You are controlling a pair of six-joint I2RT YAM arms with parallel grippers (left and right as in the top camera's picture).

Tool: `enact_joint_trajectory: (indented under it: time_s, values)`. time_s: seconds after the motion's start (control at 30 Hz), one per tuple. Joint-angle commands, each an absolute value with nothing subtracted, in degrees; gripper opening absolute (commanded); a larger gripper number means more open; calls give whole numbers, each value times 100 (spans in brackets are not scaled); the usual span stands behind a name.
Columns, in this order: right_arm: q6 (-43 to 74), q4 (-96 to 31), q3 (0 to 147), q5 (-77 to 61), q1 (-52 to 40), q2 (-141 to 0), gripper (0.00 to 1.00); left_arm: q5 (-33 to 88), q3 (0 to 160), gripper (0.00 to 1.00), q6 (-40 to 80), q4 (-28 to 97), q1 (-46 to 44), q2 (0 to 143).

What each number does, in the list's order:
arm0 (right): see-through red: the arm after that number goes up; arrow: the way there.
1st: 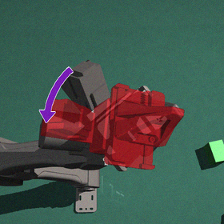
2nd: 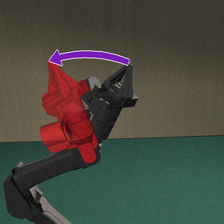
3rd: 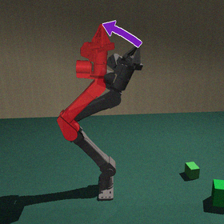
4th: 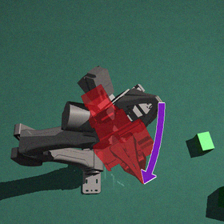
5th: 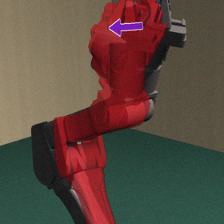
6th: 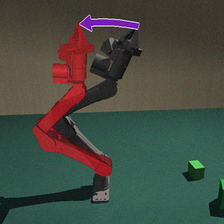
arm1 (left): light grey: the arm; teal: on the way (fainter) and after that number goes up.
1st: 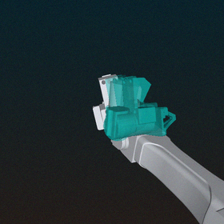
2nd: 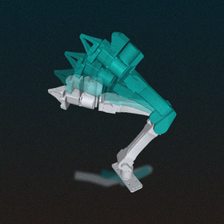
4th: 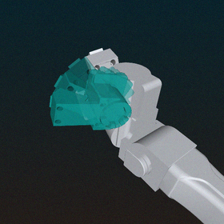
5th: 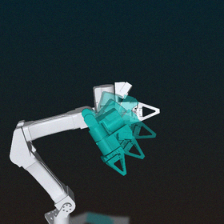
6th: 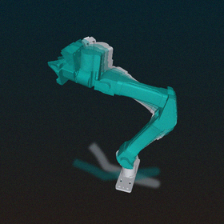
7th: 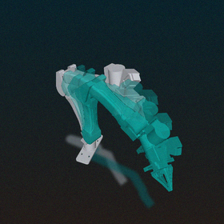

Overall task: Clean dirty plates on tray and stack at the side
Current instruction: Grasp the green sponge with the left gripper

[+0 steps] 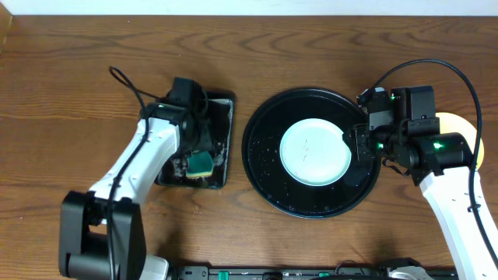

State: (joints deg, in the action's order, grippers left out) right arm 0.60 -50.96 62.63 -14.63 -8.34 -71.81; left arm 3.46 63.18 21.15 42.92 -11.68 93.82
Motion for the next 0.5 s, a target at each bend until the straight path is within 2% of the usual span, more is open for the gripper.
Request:
enact_joint_trajectory:
  time_s: [0.0,0.17,0.2,0.23,0.33,0.47]
  values:
    - [62,-5083,6313,-1529,-873,-7190,35,-318,6322,62,2014,4123,-1153,9467]
    - [62,-5083,6313,-1531,-873,-7190,35,-239,6086,61,2018,3542,-1153,9948]
    - [62,-5083,6313,-1533,-873,-7190,35,-189,6075,58,2018,3485,-1153,10088]
    - [62,-5083,6313,-1531,-873,-7190,35,-150,6075,50,2018,3444,-1153,10226]
    - [64,-5083,6313,-1531,-873,-7190,35,-148,6077,9,2018,3411,-1153,10416]
    - [67,-5083,6313,-1531,-873,-7190,35,-148,6252,8,2016,3579,-1153,10350]
